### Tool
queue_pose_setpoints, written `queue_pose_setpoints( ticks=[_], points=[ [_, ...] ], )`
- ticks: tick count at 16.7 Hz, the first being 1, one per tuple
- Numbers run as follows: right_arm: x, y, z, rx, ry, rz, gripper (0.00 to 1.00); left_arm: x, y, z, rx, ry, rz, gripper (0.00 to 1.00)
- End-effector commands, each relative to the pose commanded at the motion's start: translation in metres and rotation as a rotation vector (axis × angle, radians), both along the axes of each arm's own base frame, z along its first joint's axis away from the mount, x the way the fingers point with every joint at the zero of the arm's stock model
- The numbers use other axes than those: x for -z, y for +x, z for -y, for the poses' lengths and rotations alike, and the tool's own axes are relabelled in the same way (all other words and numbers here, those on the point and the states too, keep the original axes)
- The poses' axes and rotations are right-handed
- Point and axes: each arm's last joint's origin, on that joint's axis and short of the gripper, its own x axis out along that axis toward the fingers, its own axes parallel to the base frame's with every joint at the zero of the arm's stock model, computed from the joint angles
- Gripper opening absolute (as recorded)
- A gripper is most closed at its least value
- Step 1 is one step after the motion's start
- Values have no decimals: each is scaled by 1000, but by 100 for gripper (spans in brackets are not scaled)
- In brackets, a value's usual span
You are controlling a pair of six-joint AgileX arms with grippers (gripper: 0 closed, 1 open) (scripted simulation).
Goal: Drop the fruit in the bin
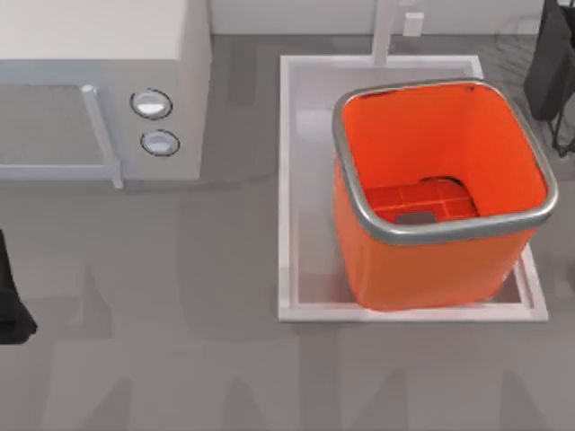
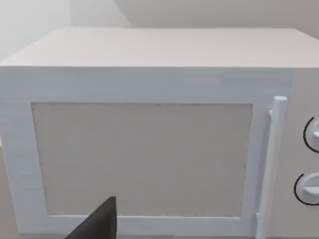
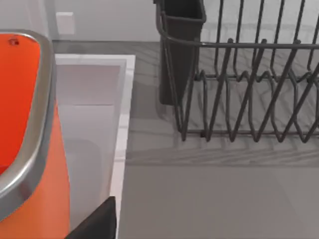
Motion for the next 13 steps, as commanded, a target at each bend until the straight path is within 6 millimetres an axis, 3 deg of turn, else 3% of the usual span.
queue_pose_setpoints(
  ticks=[3, 5, 9, 13],
  points=[
    [-26, 34, 2, 5, 1, -269, 100, 0, 0, 0, 0, 0, 0, 100],
    [-29, 70, 5, 8, 7, -498, 100, 0, 0, 0, 0, 0, 0, 100],
    [-6, 146, 13, 10, 31, -934, 100, 0, 0, 0, 0, 0, 0, 100],
    [23, 200, 22, 9, 53, -1211, 100, 0, 0, 0, 0, 0, 0, 100]
  ],
)
